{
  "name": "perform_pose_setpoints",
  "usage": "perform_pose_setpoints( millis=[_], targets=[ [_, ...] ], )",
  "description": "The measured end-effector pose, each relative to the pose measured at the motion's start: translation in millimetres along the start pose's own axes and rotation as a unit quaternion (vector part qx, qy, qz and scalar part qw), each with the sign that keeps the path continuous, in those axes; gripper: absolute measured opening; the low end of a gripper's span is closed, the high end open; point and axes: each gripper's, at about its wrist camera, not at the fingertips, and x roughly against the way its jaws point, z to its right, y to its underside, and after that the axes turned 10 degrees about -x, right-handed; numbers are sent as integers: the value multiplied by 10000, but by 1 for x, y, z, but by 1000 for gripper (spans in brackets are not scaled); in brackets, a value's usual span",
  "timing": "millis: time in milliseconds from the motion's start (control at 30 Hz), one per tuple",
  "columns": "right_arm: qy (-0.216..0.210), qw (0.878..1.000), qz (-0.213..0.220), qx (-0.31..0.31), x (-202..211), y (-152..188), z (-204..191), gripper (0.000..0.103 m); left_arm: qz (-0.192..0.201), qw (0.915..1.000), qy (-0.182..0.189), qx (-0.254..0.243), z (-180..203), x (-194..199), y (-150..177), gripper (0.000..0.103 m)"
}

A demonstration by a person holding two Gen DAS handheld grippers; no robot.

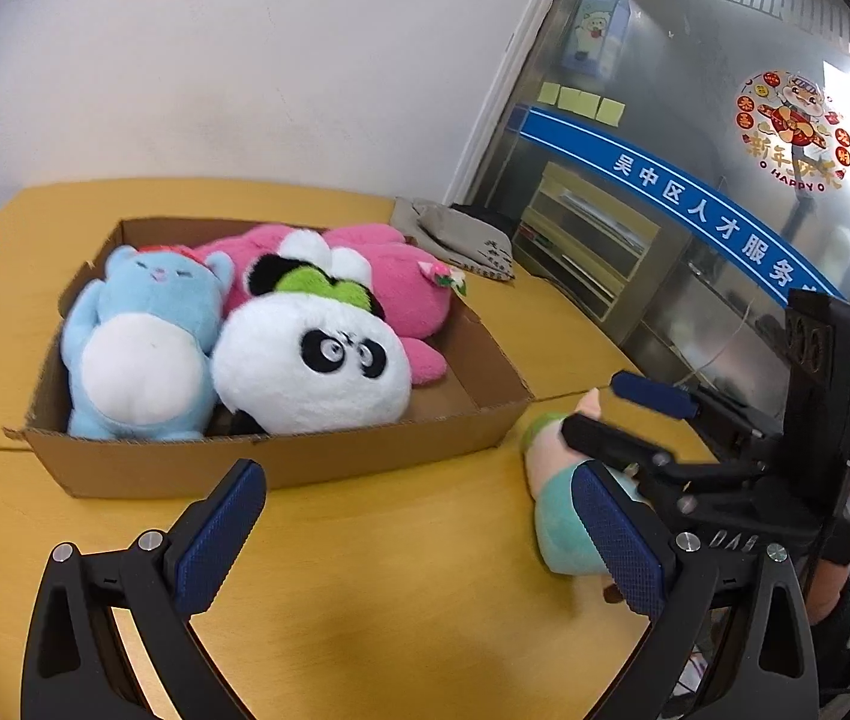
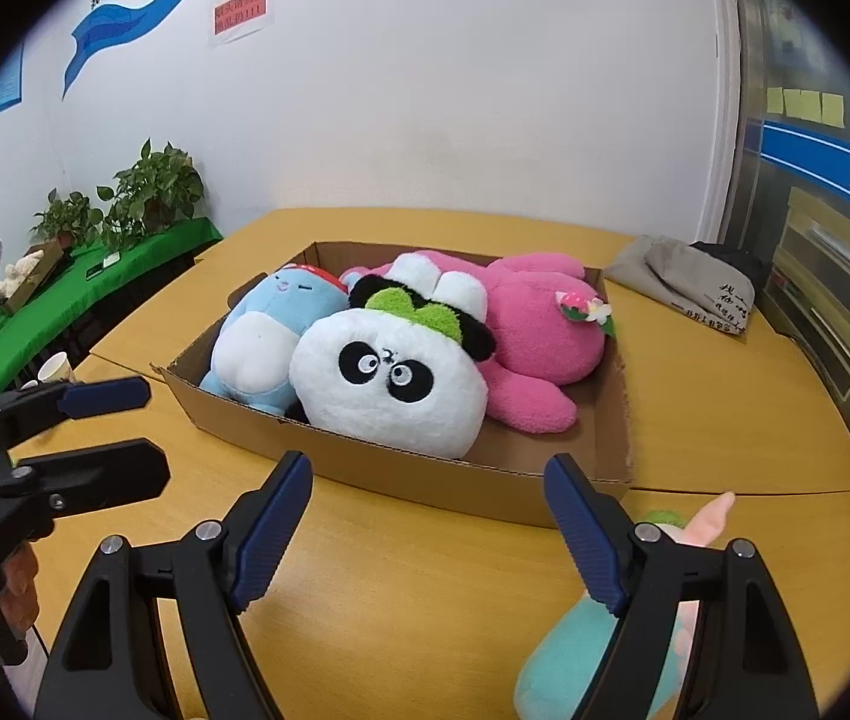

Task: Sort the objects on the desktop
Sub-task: 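Move both grippers toward the pink pig plush in teal shirt, then close both grippers on the pig plush from either side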

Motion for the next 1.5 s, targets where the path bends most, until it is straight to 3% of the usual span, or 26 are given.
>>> perform_pose_setpoints(
  millis=[133, 267, 333, 433, 567, 700, 833, 1033, 1167, 1200, 1267, 1300, 1400, 1500],
  targets=[
    [239, 9992, 183, -249, 16, 4, 44, 80, -315, 9983, 477, 126, 4, -28, 7, 103],
    [872, 9897, 13, -1135, 19, 17, 124, 80, -609, 9935, 958, 81, 21, -60, 13, 103],
    [971, 9851, -76, -1420, 20, 28, 152, 80, -754, 9902, 1179, 12, 33, -77, 16, 103],
    [752, 9803, -360, -1791, 11, 46, 177, 80, -1012, 9822, 1581, -15, 50, -105, 22, 103],
    [520, 9787, -854, -1794, -21, 69, 180, 78, -1353, 9721, 1915, 41, 70, -132, 31, 103],
    [-105, 9751, -997, -1978, -34, 78, 179, 77, -1464, 9664, 2113, -57, 84, -136, 37, 103],
    [-345, 9809, -1098, -1565, -33, 78, 164, 75, -1348, 9692, 2062, 58, 75, -130, 35, 103],
    [-1240, 9823, -1273, -599, -37, 83, 120, 75, -1410, 9745, 1743, 86, 51, -135, 33, 103],
    [-1687, 9767, -1296, -267, -40, 86, 102, 75, -1899, 9694, 1558, 32, 39, -162, 45, 103],
    [-1653, 9776, -1267, -296, -39, 86, 102, 75, -2021, 9672, 1534, 82, 35, -168, 50, 103],
    [-1488, 9806, -1216, -386, -35, 84, 103, 75, -2024, 9609, 1842, 414, 27, -173, 58, 103],
    [-1410, 9812, -1233, -467, -30, 85, 104, 75, -2000, 9621, 1803, 438, 25, -172, 58, 103],
    [-1188, 9813, -1306, -764, -13, 87, 107, 75, -1908, 9698, 1483, 339, 20, -162, 55, 103],
    [-1219, 9696, -1606, -1384, -11, 98, 99, 76, -1847, 9775, 966, 312, 7, -148, 55, 103]
  ],
)
